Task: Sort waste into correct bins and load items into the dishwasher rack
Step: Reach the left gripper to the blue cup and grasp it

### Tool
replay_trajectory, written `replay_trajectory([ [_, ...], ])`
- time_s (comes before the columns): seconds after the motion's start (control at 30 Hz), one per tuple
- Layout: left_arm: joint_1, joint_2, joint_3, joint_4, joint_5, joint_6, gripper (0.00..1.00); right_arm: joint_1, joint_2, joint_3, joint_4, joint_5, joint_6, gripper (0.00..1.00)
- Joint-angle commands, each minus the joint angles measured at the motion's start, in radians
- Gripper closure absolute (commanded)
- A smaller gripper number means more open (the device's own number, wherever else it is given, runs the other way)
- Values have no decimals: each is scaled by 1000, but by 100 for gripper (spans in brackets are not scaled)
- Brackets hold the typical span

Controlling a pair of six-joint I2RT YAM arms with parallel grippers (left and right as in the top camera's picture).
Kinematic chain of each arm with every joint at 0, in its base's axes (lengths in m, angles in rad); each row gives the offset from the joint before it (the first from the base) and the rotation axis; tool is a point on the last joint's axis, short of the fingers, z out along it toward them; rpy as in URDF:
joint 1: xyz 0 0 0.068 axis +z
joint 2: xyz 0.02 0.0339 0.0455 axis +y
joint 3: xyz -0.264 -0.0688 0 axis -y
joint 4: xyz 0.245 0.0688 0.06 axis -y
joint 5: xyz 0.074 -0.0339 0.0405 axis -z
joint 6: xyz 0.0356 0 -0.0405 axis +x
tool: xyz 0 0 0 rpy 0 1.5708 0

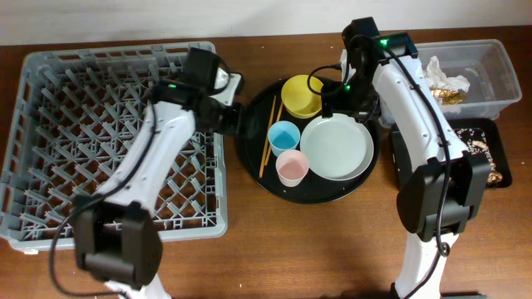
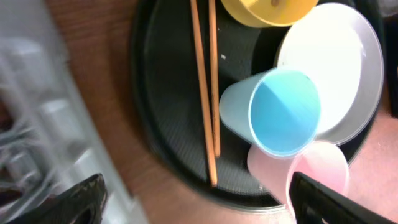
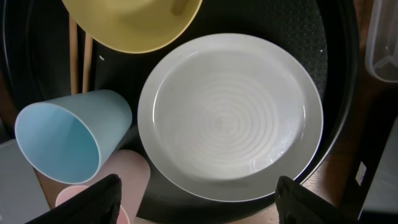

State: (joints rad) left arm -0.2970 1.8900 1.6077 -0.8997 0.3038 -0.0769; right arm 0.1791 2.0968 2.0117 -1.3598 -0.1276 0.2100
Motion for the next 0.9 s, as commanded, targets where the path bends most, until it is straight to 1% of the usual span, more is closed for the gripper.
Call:
replay_trajectory([
  [0.0, -45, 40, 13, 71, 15, -55, 9, 3, -27, -6, 2, 17, 8, 20],
  [0.07, -70, 42, 13, 124, 11, -55, 11, 3, -27, -6, 1, 17, 8, 20],
  [0.1, -84, 46, 13, 147, 2, -55, 16, 3, -27, -6, -1, 17, 8, 20],
  [0.13, -95, 54, 13, 159, -15, -55, 17, 3, -27, -6, -3, 17, 8, 20],
  [0.27, -129, 112, 13, 162, -35, -71, 25, 3, -27, -6, -21, 35, 8, 20],
  [0.33, -138, 122, 13, 163, -36, -73, 27, 3, -27, -6, -21, 35, 8, 20],
  [0.37, -141, 124, 13, 163, -37, -73, 35, 3, -27, -6, -21, 35, 8, 20],
  [0.43, -141, 124, 13, 162, -38, -73, 38, 3, -27, -6, -21, 35, 8, 20],
  [0.47, -141, 124, 13, 163, -38, -73, 42, 3, -27, -6, -21, 35, 8, 20],
  [0.53, -141, 124, 13, 163, -38, -73, 44, 3, -27, -6, -21, 35, 8, 20],
  [0.57, -141, 124, 13, 163, -38, -73, 46, 3, -27, -6, -21, 35, 8, 20],
  [0.6, -141, 124, 13, 163, -38, -73, 47, 3, -27, -6, -21, 35, 8, 20],
  [0.63, -141, 124, 13, 163, -38, -73, 50, 4, -27, -6, -21, 35, 8, 20],
  [0.87, -141, 163, 14, 163, -38, -73, 50, 4, -27, -6, -21, 35, 8, 20],
])
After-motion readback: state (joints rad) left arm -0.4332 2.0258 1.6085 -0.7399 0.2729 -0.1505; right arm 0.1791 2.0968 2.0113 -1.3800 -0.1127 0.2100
